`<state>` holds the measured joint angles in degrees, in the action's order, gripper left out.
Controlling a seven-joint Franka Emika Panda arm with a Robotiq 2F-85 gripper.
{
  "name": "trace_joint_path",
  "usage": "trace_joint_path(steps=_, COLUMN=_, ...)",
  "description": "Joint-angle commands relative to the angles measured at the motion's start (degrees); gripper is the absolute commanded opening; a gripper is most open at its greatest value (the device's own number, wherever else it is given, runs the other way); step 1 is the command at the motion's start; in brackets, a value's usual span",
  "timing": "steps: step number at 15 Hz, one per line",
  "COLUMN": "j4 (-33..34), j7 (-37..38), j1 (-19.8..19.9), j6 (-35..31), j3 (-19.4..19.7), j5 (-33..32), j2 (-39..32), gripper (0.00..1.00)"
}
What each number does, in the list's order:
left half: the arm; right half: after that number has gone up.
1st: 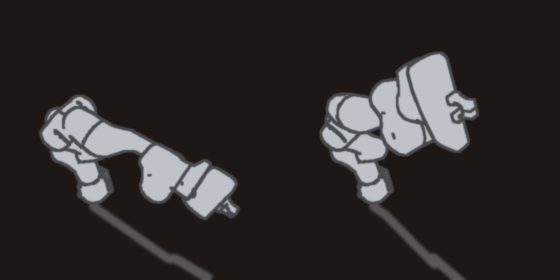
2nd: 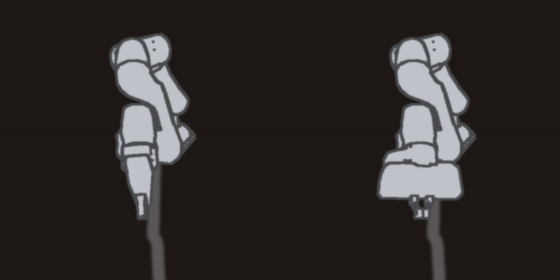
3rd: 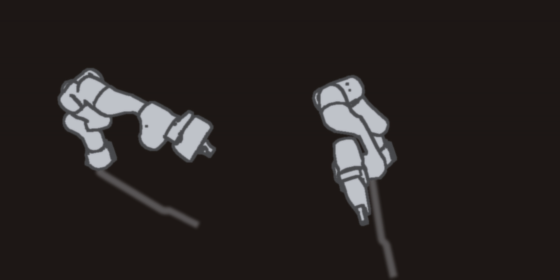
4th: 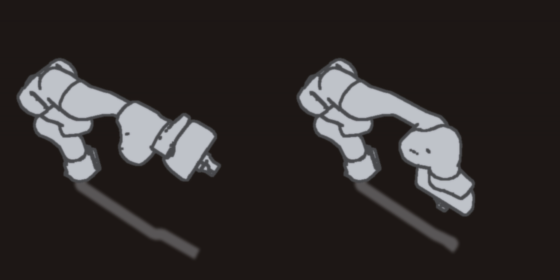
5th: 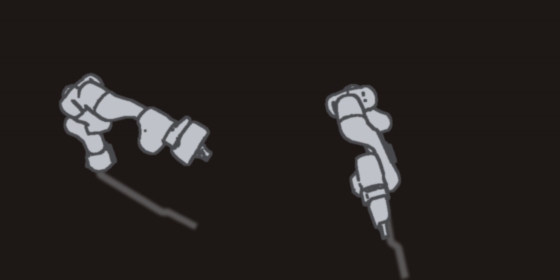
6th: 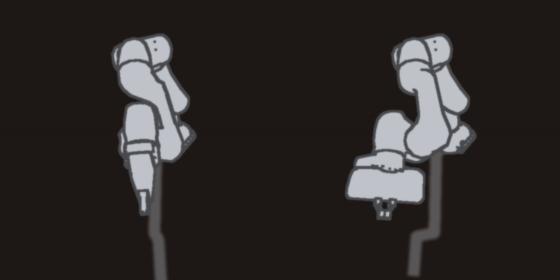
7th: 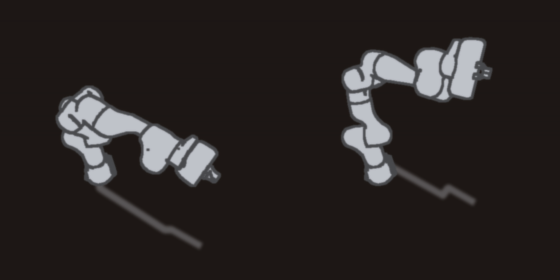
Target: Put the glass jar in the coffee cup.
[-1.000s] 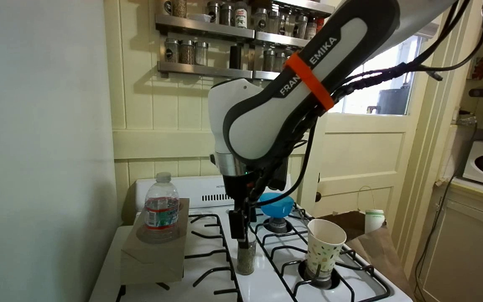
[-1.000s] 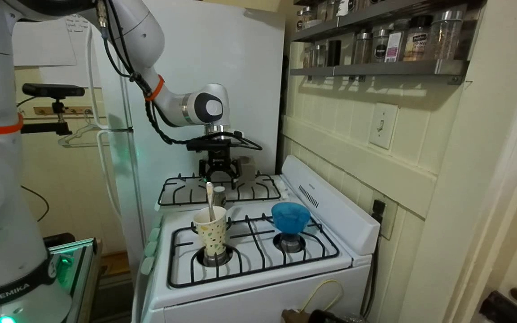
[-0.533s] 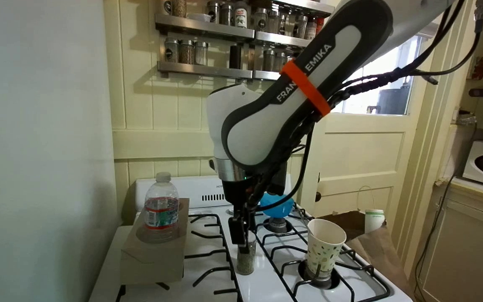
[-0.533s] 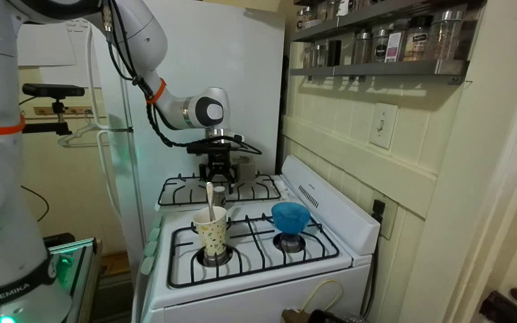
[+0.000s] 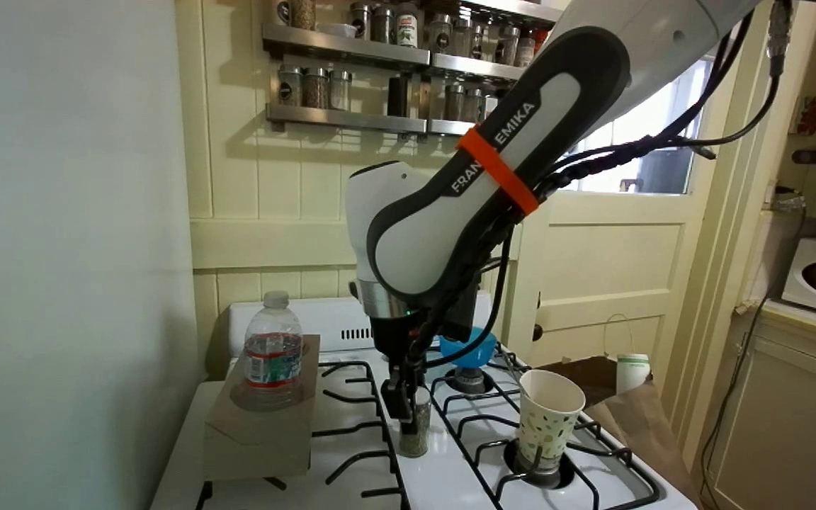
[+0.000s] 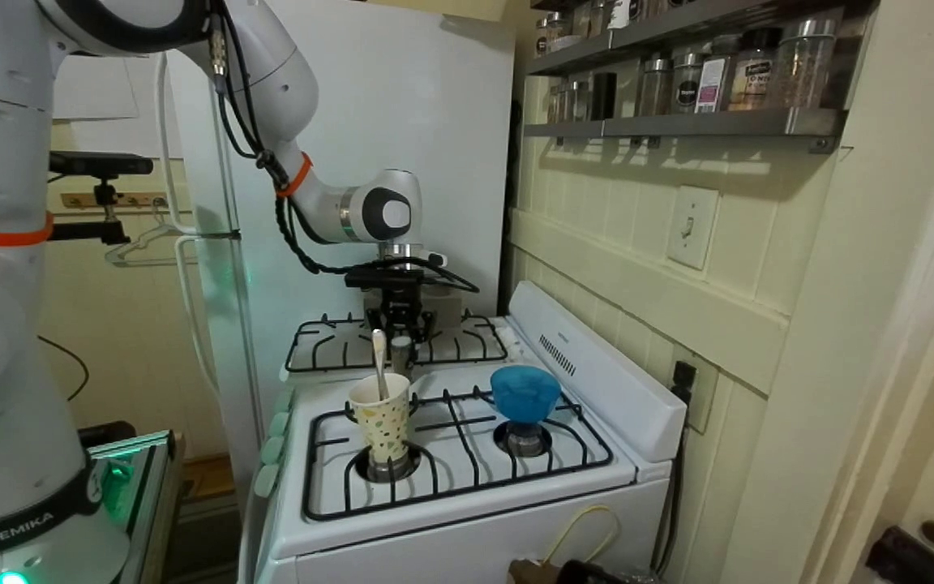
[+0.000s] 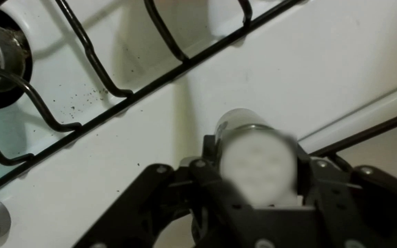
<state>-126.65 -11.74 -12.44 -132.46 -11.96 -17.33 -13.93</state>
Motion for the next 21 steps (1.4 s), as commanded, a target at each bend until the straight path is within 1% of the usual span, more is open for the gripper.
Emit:
trace_joint_path(steps=1, j4=0.74, j7=-0.39, j1=-0.38, j6=0.03, j3=-0.15, j5=0.14, j2=-0.76, gripper=0.24)
trace_joint_path(steps=4, j4=-2.48, j7=-1.0, j1=-0.28, j6=-0.35, j3=-0.79, j5=0.78, j2=3.78, gripper=0.24)
trace_joint_path(steps=7, j4=-7.22, j7=-3.08, j1=0.13, j6=0.34, j3=-1.55, j5=1.79, j2=10.9, gripper=0.24)
trace_joint_path(steps=8, j4=-8.84, j7=-2.77, j1=0.11, j6=0.63, j3=-1.52, j5=1.9, j2=13.44, gripper=0.24)
trace_joint_path(steps=10, j4=-12.2, j7=0.24, j1=-0.21, j6=2.38, j3=-1.11, j5=0.63, j2=19.69, gripper=0.24)
trace_joint_path(steps=11, j4=-13.44, j7=1.56, j1=-0.31, j6=3.24, j3=-1.01, j5=-1.28, j2=22.5, gripper=0.24)
trace_joint_path(steps=13, j4=-14.65, j7=3.33, j1=0.14, j6=4.22, j3=-0.84, j5=-2.76, j2=27.35, gripper=0.24)
trace_joint_path(steps=15, j4=-15.58, j7=8.27, j1=0.95, j6=5.06, j3=-1.59, j5=-6.79, j2=32.25, gripper=0.24)
trace_joint_path(steps=17, j4=-15.74, j7=13.16, j1=1.85, j6=7.33, j3=-2.77, j5=-10.25, j2=35.71, gripper=0.24)
trace_joint_path(steps=18, j4=-15.65, j7=16.16, j1=2.32, j6=9.2, j3=-3.37, j5=-10.97, j2=36.76, gripper=0.24)
trace_joint_path(steps=20, j4=-15.84, j7=20.42, j1=2.41, j6=15.42, j3=-4.13, j5=-8.99, j2=38.35, gripper=0.24)
trace_joint_path(steps=21, j4=-17.01, j7=22.73, j1=2.5, j6=17.24, j3=-4.2, j5=-8.4, j2=39.79, gripper=0.24)
